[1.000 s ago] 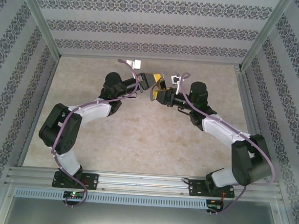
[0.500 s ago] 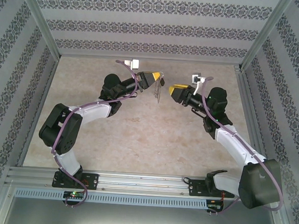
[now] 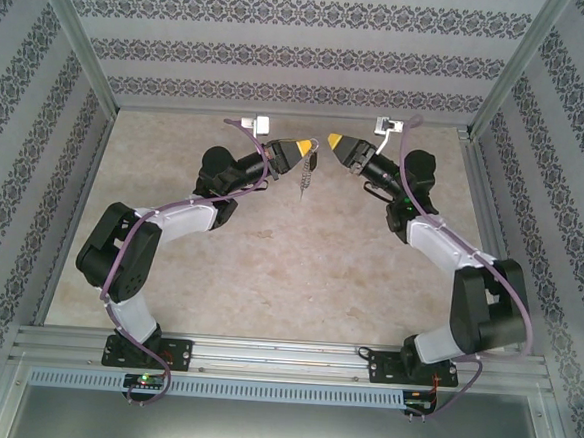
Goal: Put the keys on the keyring
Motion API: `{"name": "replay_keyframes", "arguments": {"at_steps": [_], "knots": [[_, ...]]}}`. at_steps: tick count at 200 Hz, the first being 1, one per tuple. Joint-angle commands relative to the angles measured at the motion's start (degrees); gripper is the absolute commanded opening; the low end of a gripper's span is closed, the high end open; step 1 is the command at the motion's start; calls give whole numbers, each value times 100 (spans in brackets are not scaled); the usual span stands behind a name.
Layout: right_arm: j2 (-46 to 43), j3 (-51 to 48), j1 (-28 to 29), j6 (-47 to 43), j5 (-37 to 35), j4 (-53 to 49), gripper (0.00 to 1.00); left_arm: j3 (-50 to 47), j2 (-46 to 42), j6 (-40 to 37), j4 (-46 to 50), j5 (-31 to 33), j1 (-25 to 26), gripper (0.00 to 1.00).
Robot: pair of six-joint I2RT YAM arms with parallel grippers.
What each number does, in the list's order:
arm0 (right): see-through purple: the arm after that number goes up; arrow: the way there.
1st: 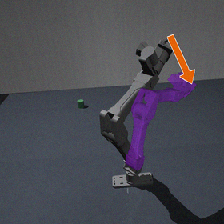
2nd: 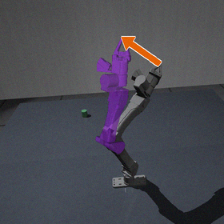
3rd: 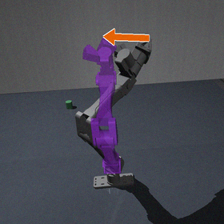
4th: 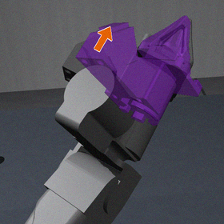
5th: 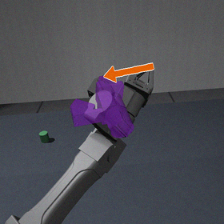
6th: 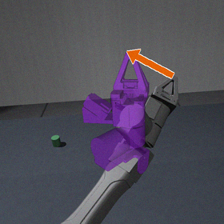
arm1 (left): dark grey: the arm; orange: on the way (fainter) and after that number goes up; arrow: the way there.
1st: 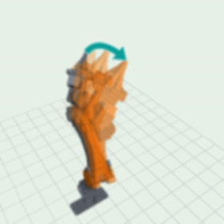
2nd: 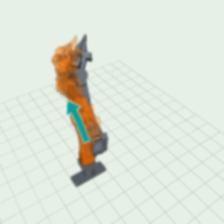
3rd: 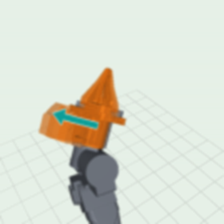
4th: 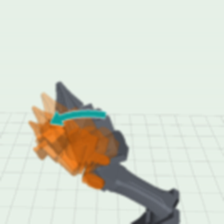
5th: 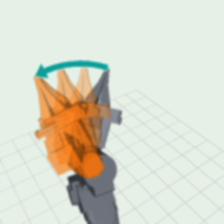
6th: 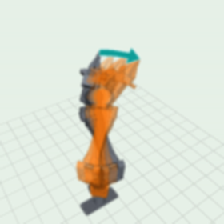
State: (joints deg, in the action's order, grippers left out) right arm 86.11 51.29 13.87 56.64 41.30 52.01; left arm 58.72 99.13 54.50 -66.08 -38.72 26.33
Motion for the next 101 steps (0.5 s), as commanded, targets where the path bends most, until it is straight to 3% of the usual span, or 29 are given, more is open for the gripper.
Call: {"name": "replay_keyframes", "arguments": {"at_steps": [1,101], "knots": [[155,157,43,539,124,963,38,-25,-105,56,-511,14,102,0],[295,136,368,459,137,1026,37,-8,-71,57,-537,5,101,0]]}}
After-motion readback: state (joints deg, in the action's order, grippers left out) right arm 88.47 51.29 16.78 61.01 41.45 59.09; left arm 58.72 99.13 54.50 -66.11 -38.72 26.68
